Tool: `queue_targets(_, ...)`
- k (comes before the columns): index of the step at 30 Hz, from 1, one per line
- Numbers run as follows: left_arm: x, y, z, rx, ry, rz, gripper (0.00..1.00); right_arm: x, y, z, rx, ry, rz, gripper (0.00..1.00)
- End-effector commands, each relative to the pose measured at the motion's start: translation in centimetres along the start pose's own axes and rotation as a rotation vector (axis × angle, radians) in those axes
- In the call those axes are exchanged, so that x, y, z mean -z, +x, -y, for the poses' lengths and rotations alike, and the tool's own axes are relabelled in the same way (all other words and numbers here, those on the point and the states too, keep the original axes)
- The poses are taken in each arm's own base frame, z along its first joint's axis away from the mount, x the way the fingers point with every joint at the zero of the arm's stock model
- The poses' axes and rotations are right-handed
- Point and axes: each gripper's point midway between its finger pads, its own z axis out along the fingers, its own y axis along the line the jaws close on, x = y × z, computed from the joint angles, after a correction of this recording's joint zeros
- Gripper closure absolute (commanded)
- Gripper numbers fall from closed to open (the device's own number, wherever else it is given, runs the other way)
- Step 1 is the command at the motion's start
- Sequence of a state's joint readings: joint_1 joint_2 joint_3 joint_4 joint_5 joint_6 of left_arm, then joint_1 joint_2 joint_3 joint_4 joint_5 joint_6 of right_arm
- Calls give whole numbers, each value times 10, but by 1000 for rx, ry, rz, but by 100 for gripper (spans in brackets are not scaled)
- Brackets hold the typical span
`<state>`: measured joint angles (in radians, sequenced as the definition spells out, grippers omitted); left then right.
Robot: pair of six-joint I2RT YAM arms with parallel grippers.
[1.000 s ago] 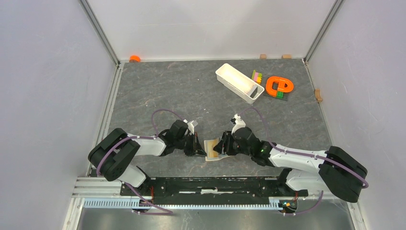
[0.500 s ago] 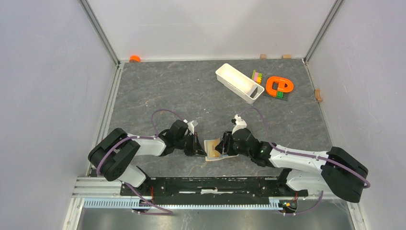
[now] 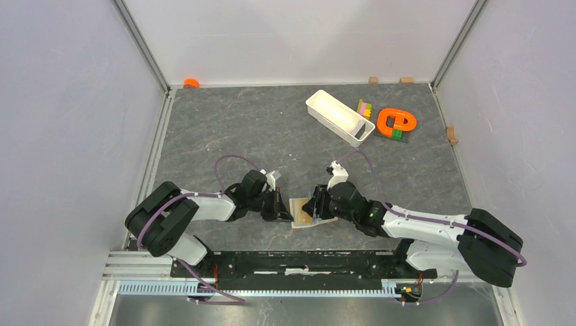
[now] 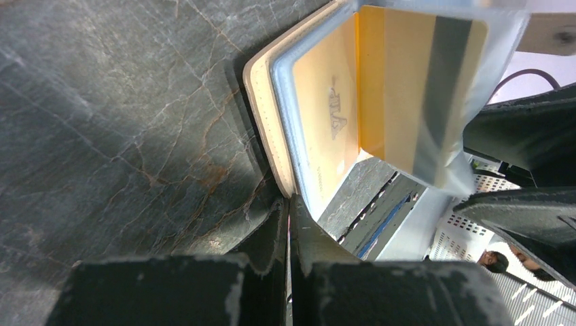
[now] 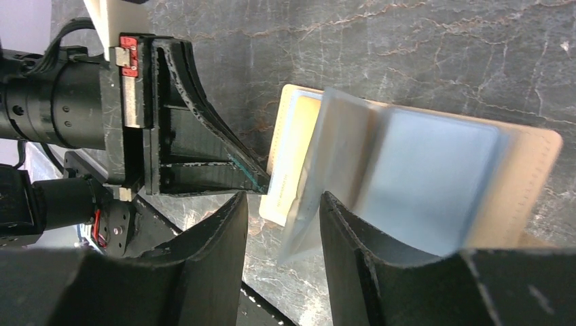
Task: Put the credit cards into the card holder
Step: Turn over the card slot in the card holder.
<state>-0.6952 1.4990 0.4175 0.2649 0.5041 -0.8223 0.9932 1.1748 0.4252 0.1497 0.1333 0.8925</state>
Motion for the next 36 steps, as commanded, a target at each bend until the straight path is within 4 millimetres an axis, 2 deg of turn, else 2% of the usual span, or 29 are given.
queue_targets(1, 0, 3, -9, 19, -33, 5, 98, 0, -23, -23, 18, -39, 64, 52)
queue_targets(12, 1, 3, -9, 17, -33, 6, 98, -12, -6, -33, 35, -85, -12, 52)
queue_targets(16, 1, 3, -10, 20, -39, 12, 98, -9, -18, -36, 71, -62, 14, 50)
queue_targets(21, 3, 1, -10, 11, -48, 19, 94, 2, -48, -11, 128, 82, 40, 48)
queue_targets(24, 8, -2, -11, -5, -71, 32, 84, 10, -73, 8, 142, 126, 49, 47)
queue_targets(26, 12, -5, -11, -19, -91, 44, 77, 18, -91, 29, 165, 202, 50, 46)
queue_targets(33, 33, -22, -5, -76, -165, 96, 48, 52, -184, 102, 182, 469, 104, 46)
queue_targets(36, 40, -30, -1, -90, -177, 116, 37, 53, -220, 120, 150, 498, 144, 46)
